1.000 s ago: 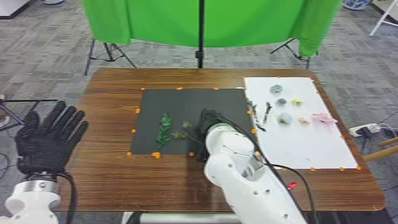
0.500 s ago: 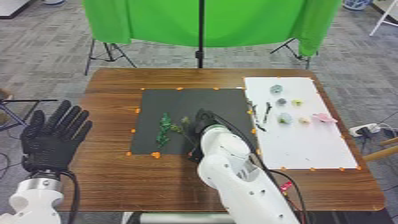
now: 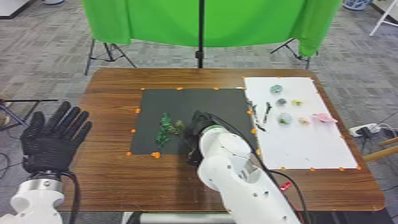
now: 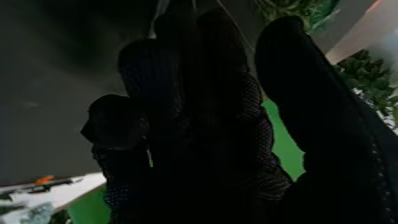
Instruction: Arrange flowers
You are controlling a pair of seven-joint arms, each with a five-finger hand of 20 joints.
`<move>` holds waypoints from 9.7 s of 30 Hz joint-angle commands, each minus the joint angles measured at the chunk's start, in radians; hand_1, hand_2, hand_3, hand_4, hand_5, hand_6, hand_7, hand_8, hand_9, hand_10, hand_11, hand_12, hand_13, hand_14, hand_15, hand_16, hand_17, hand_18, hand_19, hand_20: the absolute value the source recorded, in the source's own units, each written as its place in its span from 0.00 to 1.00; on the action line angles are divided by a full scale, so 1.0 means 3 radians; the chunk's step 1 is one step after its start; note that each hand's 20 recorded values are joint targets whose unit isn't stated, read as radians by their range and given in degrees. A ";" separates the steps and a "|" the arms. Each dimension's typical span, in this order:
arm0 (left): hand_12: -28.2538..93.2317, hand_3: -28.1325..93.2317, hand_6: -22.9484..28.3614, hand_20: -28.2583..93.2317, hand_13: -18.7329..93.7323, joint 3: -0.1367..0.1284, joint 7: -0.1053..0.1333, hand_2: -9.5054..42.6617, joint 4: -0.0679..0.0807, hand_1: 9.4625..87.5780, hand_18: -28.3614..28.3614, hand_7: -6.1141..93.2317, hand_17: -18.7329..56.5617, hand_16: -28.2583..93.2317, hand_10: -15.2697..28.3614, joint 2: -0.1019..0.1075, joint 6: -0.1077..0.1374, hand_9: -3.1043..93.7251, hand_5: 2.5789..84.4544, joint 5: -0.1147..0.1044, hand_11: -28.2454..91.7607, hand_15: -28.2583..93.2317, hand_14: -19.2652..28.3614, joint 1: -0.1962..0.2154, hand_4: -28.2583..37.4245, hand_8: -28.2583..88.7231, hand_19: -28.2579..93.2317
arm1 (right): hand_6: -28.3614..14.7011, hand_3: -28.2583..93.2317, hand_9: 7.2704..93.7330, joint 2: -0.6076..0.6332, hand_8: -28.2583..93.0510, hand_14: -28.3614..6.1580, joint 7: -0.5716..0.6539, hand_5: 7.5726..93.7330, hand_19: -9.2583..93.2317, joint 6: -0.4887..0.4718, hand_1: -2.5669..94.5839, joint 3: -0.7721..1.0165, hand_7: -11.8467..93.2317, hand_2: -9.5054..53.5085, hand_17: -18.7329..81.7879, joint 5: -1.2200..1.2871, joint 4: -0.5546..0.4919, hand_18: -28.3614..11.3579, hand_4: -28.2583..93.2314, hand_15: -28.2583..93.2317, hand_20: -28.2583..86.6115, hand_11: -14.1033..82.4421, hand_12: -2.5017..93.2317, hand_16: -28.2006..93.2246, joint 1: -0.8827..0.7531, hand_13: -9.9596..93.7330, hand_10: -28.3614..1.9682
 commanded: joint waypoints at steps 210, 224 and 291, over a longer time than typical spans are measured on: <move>0.31 0.85 0.66 0.34 0.42 0.0145 0.0082 0.42 0.0057 0.19 0.74 0.14 0.15 0.22 0.73 -0.0089 0.0034 0.41 0.51 -0.0130 0.38 0.41 0.73 -0.0031 0.00 0.17 0.47 | 0.67 0.78 0.68 -0.0031 0.11 0.66 -0.2540 0.65 0.84 0.0655 0.69 -0.0646 0.31 0.00 0.50 -0.1368 0.1069 0.26 0.00 0.60 0.63 0.32 0.22 0.58 0.0607 0.72 0.57; 0.31 0.85 0.65 0.34 0.42 0.0135 0.0013 0.42 0.0075 0.19 0.74 0.13 0.16 0.20 0.70 -0.0209 0.0003 0.41 0.50 -0.0121 0.37 0.42 0.70 -0.0016 0.00 0.17 0.48 | 0.62 0.77 0.59 0.0264 0.12 0.61 -0.2207 0.57 0.86 0.0048 0.64 -0.0303 0.28 0.00 0.49 -0.0862 0.0323 0.22 0.00 0.63 0.64 0.29 0.18 0.55 0.0483 0.68 0.52; 0.31 0.85 0.63 0.34 0.43 0.0248 0.0147 0.42 0.0043 0.18 0.72 0.13 0.18 0.22 0.69 -0.0183 0.0082 0.41 0.49 -0.0180 0.37 0.39 0.68 -0.0009 0.00 0.17 0.47 | 0.65 0.76 0.87 0.0209 0.21 0.59 -0.3064 0.80 0.83 0.1209 0.65 -0.0103 0.40 0.00 0.44 -0.1215 0.1311 0.25 0.00 0.62 0.62 0.22 0.40 0.55 0.0909 0.68 0.61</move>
